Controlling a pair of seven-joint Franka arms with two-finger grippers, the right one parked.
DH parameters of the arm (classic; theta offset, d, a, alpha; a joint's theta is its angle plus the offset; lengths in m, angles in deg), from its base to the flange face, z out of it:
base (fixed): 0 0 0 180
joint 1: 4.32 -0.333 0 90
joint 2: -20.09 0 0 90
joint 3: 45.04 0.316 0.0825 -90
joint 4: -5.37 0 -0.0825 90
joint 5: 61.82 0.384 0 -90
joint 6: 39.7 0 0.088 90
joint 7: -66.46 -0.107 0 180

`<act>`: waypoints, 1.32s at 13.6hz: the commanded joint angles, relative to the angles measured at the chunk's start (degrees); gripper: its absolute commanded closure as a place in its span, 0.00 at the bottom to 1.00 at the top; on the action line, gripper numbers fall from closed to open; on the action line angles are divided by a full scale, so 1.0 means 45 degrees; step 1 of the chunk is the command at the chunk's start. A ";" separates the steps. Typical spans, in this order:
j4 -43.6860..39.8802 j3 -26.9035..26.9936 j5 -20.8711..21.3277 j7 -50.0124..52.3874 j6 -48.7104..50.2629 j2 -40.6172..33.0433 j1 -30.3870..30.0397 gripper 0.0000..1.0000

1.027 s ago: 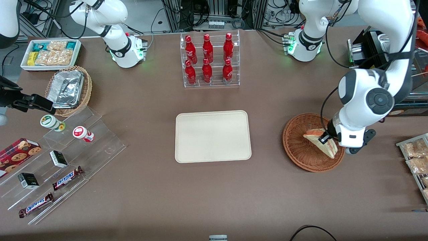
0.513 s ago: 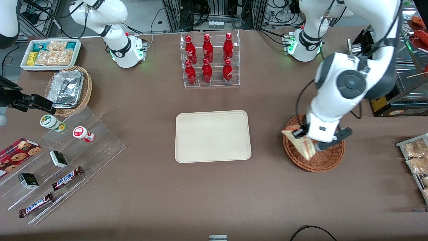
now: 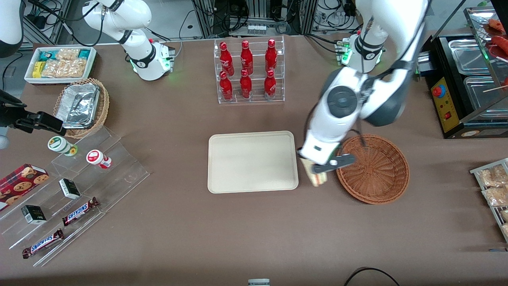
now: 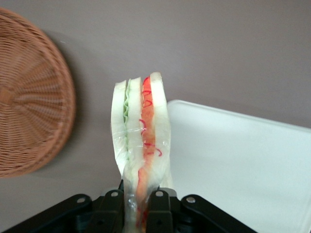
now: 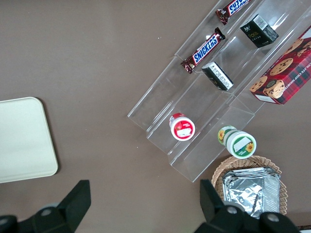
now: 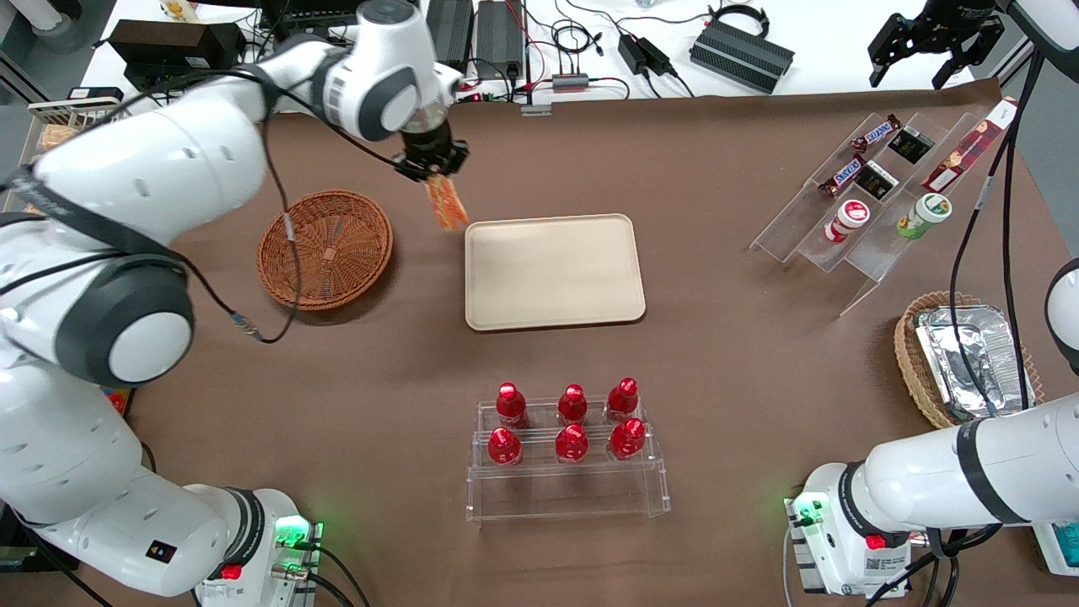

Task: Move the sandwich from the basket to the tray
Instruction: 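Carry the sandwich with the left gripper over the cream tray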

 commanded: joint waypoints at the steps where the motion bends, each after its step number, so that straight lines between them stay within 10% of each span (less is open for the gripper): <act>1: -0.1562 0.0128 0.0193 -0.0110 0.0218 0.1394 0.0718 1.00; 18: -0.1839 0.0030 0.0232 -0.0892 -0.3121 0.4190 0.3296 1.00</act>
